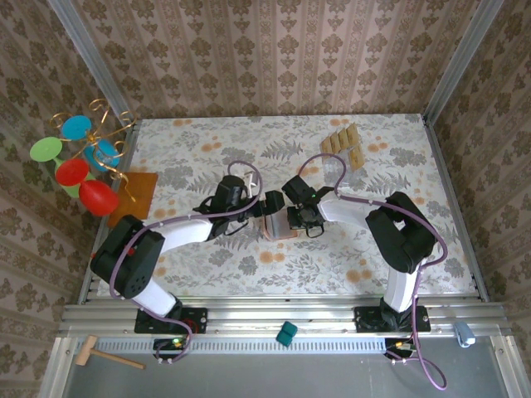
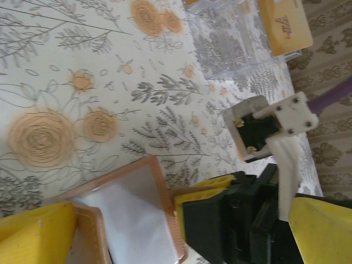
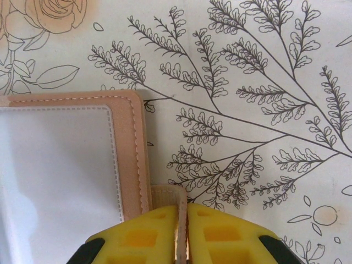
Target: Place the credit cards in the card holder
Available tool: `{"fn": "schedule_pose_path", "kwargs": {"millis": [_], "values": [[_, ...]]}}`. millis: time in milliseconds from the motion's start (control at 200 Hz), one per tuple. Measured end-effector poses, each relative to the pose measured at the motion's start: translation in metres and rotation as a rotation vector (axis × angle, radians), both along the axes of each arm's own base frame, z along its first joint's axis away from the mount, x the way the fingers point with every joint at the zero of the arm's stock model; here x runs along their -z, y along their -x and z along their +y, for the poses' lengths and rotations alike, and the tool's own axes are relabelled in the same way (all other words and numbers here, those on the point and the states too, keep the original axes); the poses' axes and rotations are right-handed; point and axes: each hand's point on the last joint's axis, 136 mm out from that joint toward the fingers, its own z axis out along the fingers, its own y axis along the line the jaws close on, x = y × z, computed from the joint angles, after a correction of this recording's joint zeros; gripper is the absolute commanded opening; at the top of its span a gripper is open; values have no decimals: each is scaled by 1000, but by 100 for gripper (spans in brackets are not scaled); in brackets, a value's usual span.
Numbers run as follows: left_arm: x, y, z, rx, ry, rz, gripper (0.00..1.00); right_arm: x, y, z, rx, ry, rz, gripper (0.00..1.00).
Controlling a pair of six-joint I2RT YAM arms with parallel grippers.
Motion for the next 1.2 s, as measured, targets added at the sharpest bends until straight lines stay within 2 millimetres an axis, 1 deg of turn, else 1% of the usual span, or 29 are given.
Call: {"fn": "schedule_pose_path", "kwargs": {"millis": [80, 175, 335, 425, 480, 560, 635, 705, 790, 915, 1050, 1120, 1200], "values": [[-3, 3, -8, 7, 25, -3, 100, 0, 0, 0, -1, -1, 0, 16], [-1, 7, -15, 14, 35, 6, 100, -4, -2, 2, 5, -30, -1, 27], [3, 12, -27, 26, 48, 12, 100, -9, -2, 7, 4, -136, 13, 47], [8, 13, -31, 27, 50, 18, 100, -13, -3, 7, 0, -196, 23, 53], [11, 14, -34, 26, 50, 21, 100, -15, -5, 3, 7, -209, 25, 55], [13, 14, -38, 26, 59, 20, 100, -16, -8, -6, 29, -217, 28, 56], [13, 15, -41, 27, 68, 18, 100, -14, -10, -19, 61, -214, 32, 56], [13, 16, -44, 28, 74, 15, 100, -13, -10, -27, 80, -225, 36, 54], [19, 14, -43, 13, 60, 18, 100, -13, -8, -37, 105, -240, 33, 51], [31, 14, -41, -14, 18, 26, 100, -13, 3, -59, 155, -243, 31, 47], [37, 14, -41, -30, -43, 17, 98, -16, 21, -81, 210, -251, 26, 42], [40, 13, -44, -31, -85, 21, 99, -23, 25, -84, 220, -263, 10, 39], [40, 10, -46, -28, -145, 22, 100, -38, 24, -79, 208, -305, -20, 34]]}}
